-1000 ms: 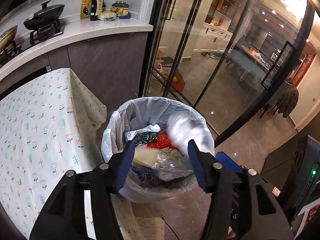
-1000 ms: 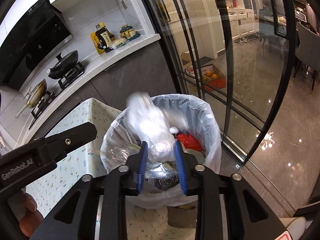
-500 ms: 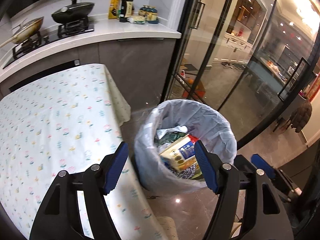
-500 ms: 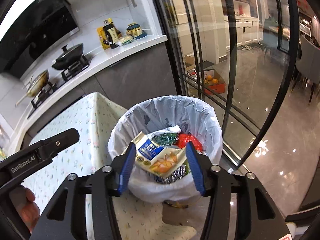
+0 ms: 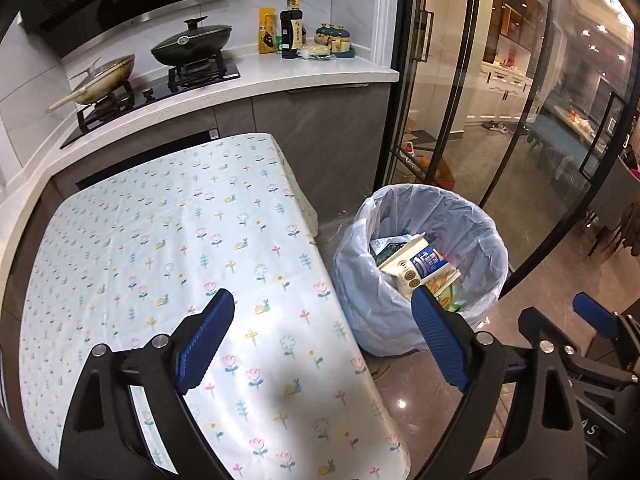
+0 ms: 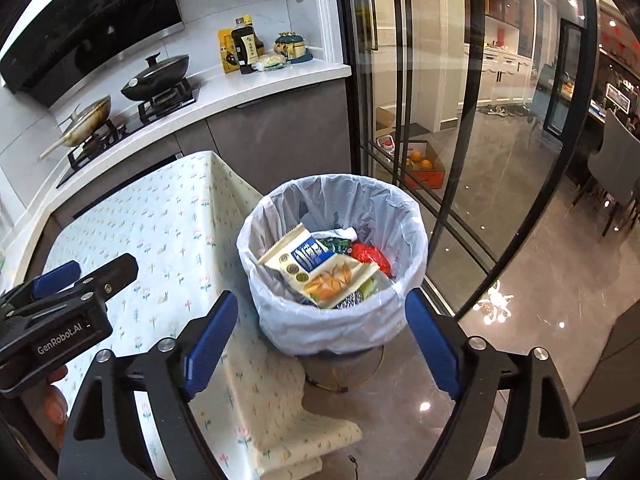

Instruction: Collect trash

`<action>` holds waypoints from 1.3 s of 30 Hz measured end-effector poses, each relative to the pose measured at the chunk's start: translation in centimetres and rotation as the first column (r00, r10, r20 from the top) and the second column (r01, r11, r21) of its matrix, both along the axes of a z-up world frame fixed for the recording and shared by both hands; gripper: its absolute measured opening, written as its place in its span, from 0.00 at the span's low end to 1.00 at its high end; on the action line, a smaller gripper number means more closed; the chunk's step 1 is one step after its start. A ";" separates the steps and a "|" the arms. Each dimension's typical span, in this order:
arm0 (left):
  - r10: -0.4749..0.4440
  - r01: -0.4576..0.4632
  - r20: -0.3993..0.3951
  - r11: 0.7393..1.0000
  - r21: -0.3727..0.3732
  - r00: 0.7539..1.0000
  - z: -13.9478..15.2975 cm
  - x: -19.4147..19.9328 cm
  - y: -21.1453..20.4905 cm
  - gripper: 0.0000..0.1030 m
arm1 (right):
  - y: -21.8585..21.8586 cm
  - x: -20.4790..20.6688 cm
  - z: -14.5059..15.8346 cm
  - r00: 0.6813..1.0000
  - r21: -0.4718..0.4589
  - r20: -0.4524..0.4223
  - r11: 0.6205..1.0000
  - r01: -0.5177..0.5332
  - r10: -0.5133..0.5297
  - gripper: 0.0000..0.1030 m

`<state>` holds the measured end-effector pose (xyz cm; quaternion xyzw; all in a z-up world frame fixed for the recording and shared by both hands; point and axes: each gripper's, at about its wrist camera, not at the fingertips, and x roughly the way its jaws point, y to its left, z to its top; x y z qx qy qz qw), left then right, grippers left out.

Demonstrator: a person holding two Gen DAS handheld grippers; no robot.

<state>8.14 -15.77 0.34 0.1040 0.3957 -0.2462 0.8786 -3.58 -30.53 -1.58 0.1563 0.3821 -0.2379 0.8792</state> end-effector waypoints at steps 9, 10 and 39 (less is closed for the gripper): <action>0.011 -0.011 -0.018 1.000 0.025 1.000 -0.4 -1.7 1.3 0.86 | 1.8 -1.3 0.6 0.999 -0.014 -0.033 0.999 -0.033 0.032 0.81; 0.013 -0.013 -0.021 1.000 0.024 1.000 -0.4 -1.7 1.4 0.86 | 2.0 -1.2 0.6 0.999 -0.019 -0.034 0.999 -0.036 0.035 0.81; 0.041 -0.039 -0.032 0.998 0.048 0.999 -0.9 -0.6 1.1 0.86 | 2.1 0.8 0.5 0.997 -0.040 -0.055 0.998 -0.050 0.048 0.81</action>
